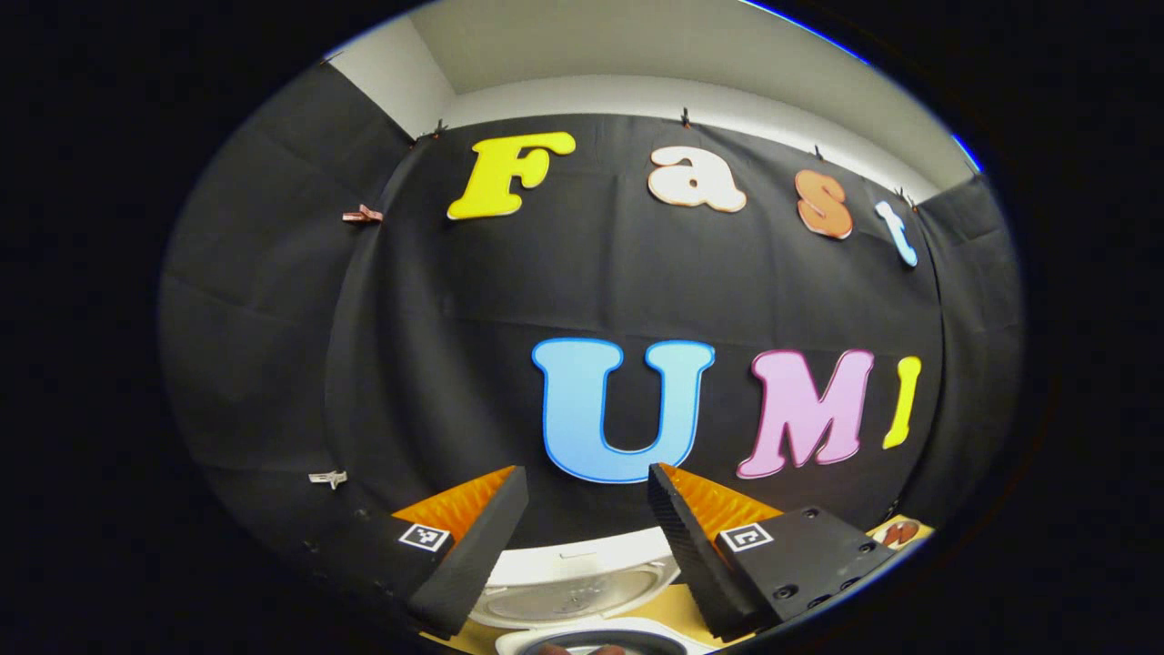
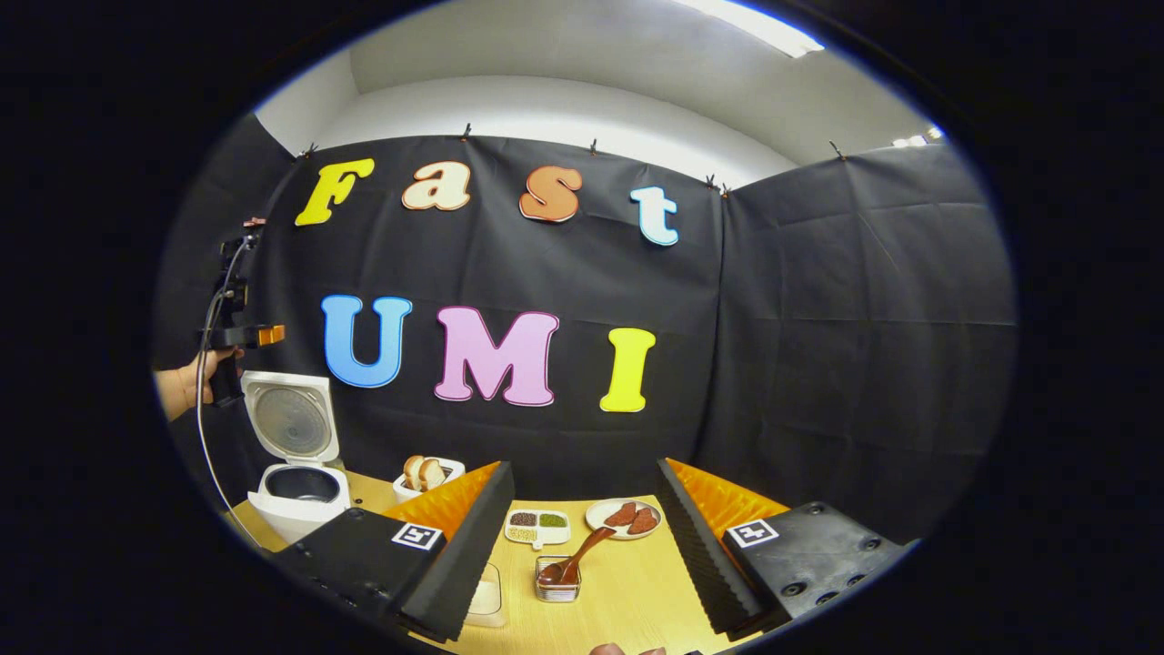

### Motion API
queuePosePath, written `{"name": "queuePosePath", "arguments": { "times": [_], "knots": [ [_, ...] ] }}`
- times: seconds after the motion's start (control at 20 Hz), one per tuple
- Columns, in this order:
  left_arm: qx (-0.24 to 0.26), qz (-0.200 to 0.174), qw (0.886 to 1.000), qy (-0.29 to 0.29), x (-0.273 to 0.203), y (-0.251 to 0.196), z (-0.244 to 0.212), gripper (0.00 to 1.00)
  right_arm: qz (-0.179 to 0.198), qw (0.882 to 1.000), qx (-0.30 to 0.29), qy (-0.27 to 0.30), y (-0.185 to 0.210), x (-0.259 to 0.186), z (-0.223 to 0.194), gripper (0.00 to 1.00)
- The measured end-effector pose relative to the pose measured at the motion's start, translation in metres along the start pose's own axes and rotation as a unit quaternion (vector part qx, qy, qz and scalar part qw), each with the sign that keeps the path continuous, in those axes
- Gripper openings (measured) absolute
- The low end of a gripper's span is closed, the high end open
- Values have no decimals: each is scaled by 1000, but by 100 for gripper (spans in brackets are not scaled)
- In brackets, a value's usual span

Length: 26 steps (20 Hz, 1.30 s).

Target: Close the left gripper, press the button to open the rice cooker; take a wooden spoon from the chopstick holder with the right hand, scoop a spoonful of rice and pour it into the rice cooker, then put the wooden spoon back into the chopstick holder.

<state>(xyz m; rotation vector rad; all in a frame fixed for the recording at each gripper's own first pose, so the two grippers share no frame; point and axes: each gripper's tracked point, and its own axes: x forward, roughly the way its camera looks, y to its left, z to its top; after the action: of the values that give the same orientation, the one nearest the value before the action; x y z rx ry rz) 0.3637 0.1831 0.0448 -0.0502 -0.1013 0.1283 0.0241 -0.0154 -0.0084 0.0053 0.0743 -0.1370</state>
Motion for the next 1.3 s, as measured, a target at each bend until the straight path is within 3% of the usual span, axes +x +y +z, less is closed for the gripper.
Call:
{"name": "queuePosePath", "arguments": {
  "times": [0.4, 0.5, 1.0, 1.3],
  "knots": [
    [45, 39, 996, 61, 65, 16, -74, 92, -27, 999, -9, 25, -7, -15, -11, 98],
    [27, 48, 996, 71, 62, 18, -82, 94, -23, 999, -14, 27, -3, -17, -12, 98],
    [-13, 60, 985, 162, -25, -20, -105, 96, 15, 999, 6, 35, 3, -16, -16, 98],
    [-47, 90, 956, 274, -88, -44, -186, 97, 39, 998, 36, 44, 4, -22, -18, 98]
  ]
}}
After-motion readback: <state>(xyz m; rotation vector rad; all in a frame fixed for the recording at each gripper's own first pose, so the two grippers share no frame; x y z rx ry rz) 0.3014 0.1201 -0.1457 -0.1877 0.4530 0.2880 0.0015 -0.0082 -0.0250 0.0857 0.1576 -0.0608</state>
